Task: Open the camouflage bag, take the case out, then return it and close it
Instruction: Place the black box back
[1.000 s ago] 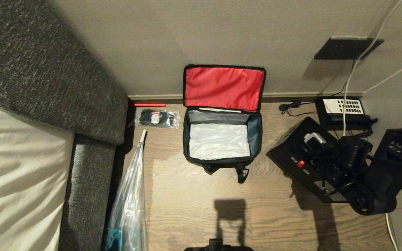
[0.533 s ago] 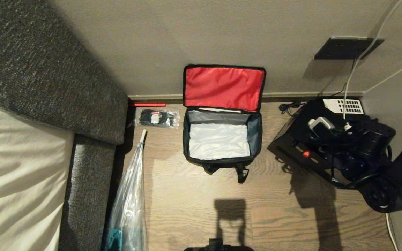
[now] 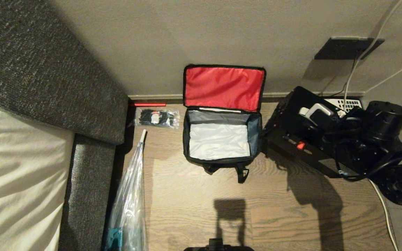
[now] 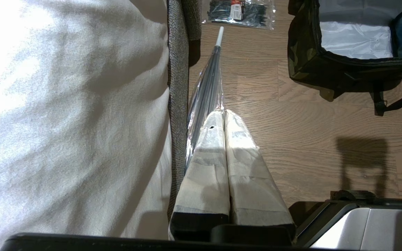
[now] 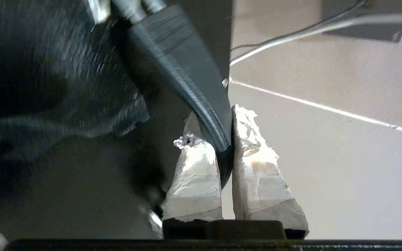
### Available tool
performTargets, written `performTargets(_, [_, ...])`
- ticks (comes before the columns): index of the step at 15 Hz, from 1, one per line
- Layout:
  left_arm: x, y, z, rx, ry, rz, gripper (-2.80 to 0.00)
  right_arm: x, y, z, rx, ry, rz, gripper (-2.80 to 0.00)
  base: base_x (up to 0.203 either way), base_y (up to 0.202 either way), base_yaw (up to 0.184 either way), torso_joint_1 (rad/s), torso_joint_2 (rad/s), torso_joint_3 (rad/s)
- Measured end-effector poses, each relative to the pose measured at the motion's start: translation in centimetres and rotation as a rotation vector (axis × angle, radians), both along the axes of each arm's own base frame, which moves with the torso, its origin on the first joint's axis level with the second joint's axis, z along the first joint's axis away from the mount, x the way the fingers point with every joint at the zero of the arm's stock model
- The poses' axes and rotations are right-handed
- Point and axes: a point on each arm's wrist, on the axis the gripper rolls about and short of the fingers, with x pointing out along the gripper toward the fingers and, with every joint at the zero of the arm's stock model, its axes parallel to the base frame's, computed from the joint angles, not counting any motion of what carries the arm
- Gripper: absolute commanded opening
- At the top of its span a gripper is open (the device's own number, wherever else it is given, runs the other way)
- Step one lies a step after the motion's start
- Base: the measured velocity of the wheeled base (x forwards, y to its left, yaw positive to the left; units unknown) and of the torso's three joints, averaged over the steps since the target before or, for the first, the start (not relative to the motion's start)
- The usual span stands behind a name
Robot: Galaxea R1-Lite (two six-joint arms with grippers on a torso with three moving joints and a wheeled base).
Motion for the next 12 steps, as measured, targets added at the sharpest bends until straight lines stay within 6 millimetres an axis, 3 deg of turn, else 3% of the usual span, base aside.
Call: performTargets(12, [0.0, 0.0, 0.0, 0.0, 0.0, 0.0, -2.8, -0.3, 6.0, 3.5, -0.029, -0.069, 0.177, -2.8, 0.0, 0.0, 0.0, 0.0, 0.0, 0.0])
